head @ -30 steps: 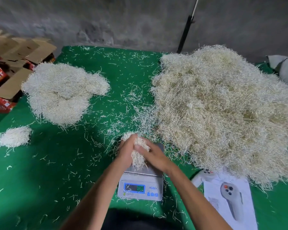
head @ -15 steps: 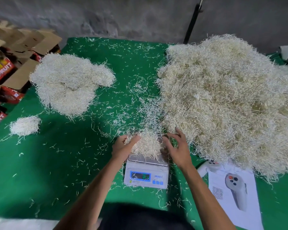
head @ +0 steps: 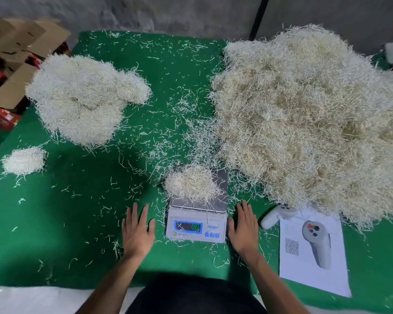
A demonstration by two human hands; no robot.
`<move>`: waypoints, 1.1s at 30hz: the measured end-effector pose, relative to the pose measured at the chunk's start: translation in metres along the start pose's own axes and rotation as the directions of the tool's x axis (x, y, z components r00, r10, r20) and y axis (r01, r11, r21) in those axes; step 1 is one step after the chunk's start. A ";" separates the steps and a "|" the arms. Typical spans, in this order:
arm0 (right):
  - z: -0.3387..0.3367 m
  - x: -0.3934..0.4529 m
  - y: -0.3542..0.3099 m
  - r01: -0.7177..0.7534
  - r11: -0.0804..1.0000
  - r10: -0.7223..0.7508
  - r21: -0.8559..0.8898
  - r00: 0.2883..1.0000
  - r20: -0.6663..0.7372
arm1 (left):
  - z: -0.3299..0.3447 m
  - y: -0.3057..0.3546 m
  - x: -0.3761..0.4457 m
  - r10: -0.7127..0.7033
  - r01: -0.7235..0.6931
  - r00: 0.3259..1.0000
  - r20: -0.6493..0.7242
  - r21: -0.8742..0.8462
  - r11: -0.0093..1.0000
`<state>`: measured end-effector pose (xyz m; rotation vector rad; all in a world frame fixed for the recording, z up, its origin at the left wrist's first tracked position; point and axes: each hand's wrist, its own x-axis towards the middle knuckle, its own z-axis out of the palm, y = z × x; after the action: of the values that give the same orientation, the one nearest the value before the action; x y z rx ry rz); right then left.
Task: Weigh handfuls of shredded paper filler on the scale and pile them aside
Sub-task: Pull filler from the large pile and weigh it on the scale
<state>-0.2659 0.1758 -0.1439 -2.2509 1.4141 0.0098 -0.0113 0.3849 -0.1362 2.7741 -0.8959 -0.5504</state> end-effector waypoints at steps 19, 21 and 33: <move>-0.015 0.005 0.004 -0.010 0.982 0.022 0.189 0.998 -0.061 | -0.018 0.012 0.007 -0.016 0.005 0.997 -0.073 -0.152 0.988; -0.029 0.011 -0.004 -0.055 0.937 0.079 0.344 0.995 -0.058 | -0.027 0.024 0.016 0.006 -0.043 0.991 -0.133 -0.274 0.961; -0.054 0.041 -0.184 -0.053 0.458 -0.048 0.887 0.995 0.084 | -0.084 0.162 0.020 -0.008 0.163 0.985 0.171 -0.922 0.352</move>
<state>-0.1030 0.1841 -0.0342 -1.3039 0.9778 -0.5108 -0.0483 0.2469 -0.0210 1.6832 -0.2330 -0.9162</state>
